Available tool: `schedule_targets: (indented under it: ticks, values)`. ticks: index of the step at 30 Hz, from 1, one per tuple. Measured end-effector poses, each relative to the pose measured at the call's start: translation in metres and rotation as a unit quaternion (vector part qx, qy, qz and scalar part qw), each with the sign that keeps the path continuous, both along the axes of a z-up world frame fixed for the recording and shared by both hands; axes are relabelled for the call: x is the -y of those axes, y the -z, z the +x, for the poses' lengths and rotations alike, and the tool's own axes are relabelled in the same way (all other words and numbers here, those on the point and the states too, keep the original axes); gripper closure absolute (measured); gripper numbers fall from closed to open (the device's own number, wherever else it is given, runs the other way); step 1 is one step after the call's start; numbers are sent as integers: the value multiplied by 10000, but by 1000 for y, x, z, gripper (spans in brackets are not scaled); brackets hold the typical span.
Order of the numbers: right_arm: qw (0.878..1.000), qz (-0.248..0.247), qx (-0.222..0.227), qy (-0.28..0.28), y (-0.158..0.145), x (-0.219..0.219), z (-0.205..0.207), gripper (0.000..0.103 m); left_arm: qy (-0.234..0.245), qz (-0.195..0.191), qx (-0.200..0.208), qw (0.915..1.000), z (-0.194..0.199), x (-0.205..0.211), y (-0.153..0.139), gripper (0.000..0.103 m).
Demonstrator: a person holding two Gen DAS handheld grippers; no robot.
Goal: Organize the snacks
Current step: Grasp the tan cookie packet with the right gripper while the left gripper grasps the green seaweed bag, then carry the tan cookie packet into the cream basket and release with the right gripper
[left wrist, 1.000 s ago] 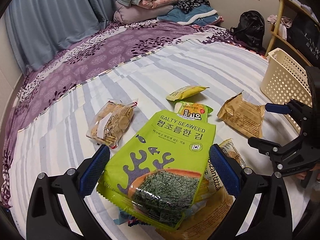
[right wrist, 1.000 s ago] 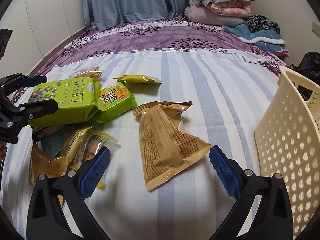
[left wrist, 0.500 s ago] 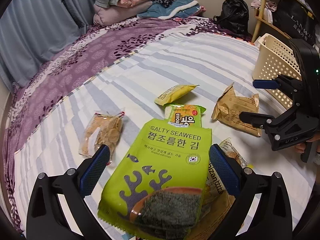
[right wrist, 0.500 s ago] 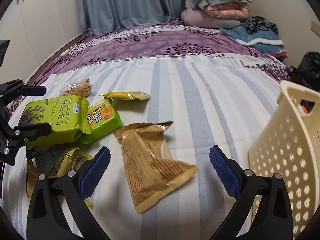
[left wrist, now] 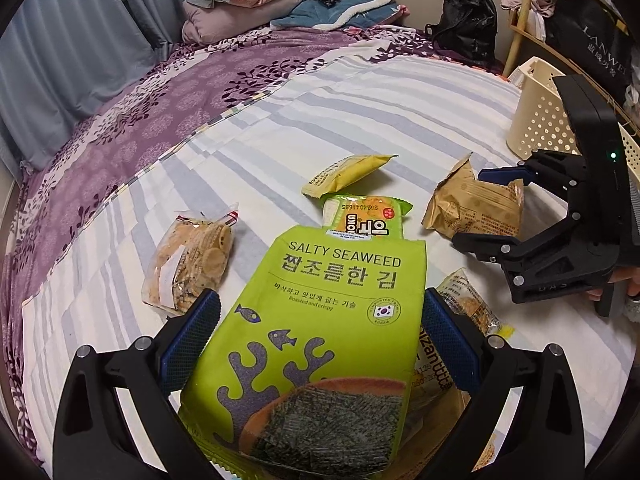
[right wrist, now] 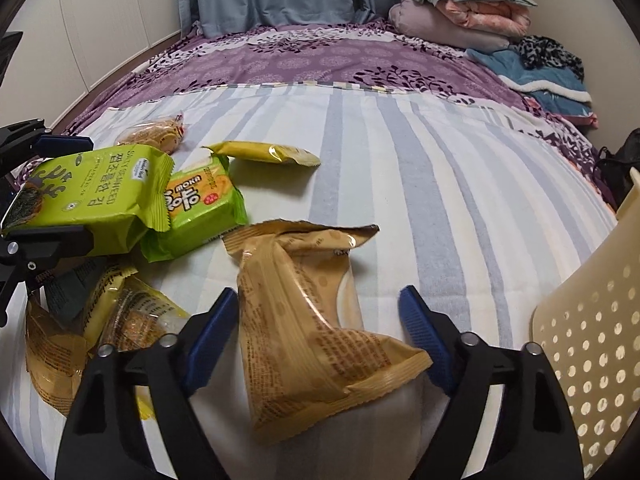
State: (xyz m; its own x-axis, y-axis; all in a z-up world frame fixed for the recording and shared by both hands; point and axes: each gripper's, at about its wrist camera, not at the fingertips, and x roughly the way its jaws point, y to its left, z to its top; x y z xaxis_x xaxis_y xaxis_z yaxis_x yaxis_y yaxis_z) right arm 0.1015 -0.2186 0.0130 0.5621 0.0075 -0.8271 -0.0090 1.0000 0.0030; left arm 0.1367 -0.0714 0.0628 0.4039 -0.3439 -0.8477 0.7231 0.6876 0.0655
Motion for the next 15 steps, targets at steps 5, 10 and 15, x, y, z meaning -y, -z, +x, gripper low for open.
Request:
schedule_targets:
  ticks: [5,10,15]
  values:
    - [10000,79,43,35,-3,2,-4,35,-196,-221,-60,9995,0,-6,-3,15]
    - [9996,189,159,125,-11,4,-13,48,-330,-313,44,9990,-7,-8,-9,23]
    - [9991,245,295,173,-23,5,-21,52,-513,-529,197,9971,-17,-16,-26,23]
